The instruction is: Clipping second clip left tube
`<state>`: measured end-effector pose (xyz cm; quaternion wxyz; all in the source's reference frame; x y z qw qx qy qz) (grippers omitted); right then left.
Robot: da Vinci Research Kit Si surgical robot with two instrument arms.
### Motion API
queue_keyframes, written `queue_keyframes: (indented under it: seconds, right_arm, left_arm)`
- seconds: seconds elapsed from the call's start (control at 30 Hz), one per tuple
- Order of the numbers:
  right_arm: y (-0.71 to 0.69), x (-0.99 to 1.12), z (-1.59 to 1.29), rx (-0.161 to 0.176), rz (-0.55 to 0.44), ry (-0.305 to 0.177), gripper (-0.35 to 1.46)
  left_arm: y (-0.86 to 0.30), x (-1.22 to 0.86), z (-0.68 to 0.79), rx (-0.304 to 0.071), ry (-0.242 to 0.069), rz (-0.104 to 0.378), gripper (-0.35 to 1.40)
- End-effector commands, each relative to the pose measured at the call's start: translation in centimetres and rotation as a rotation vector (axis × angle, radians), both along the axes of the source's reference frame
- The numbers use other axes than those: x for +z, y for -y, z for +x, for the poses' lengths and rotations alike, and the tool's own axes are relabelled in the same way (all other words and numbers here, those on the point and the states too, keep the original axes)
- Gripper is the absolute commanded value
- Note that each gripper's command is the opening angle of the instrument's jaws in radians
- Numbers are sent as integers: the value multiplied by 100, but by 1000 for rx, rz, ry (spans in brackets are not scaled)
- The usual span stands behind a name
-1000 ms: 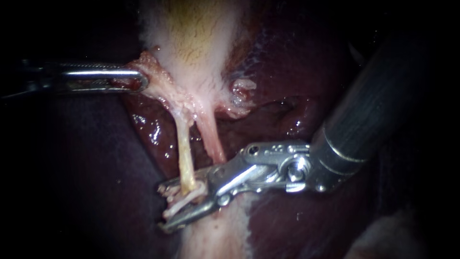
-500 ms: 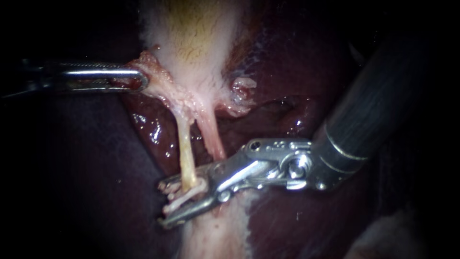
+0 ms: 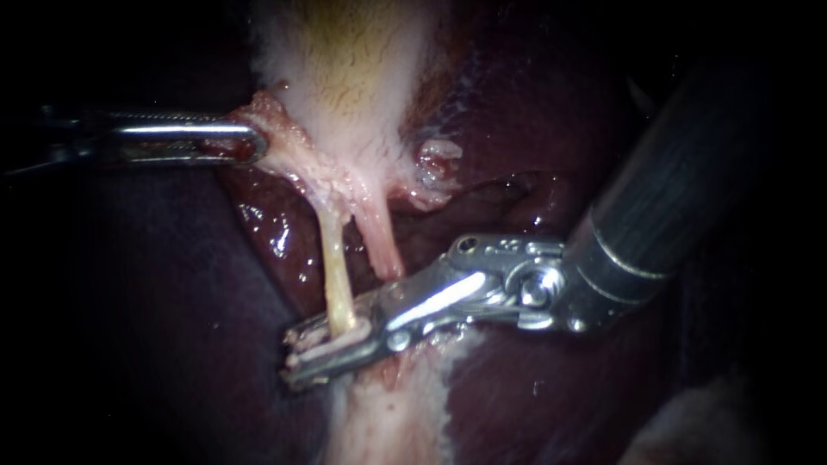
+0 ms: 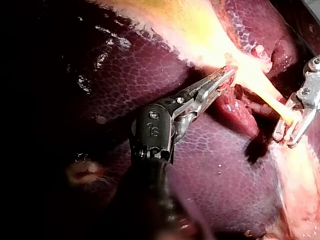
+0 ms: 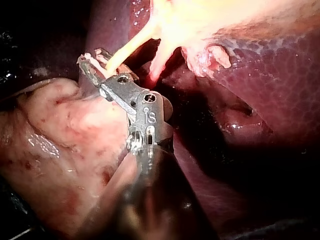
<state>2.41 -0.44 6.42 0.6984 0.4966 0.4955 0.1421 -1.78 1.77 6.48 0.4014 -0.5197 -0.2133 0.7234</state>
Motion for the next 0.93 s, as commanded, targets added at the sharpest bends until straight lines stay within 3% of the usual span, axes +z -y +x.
queue_keyframes:
  seconds: [0.03, 0.17, 0.53, 0.93]
  right_arm:
    - [0, 0, 0, -1, 0, 0, -8]
    - [0, 0, 0, -1, 0, 0, -35]
    - [-10, 1, -8, -4, 5, -3, -35]
    - [-9, 1, -9, -9, 1, 3, -35]
  left_arm:
    - [0, 0, 0, 0, 0, -1, -35]
    - [0, 0, -1, 0, 0, -1, -35]
    - [0, 2, 0, 0, 0, -1, -35]
    - [-1, 3, 0, 0, 0, -1, -35]
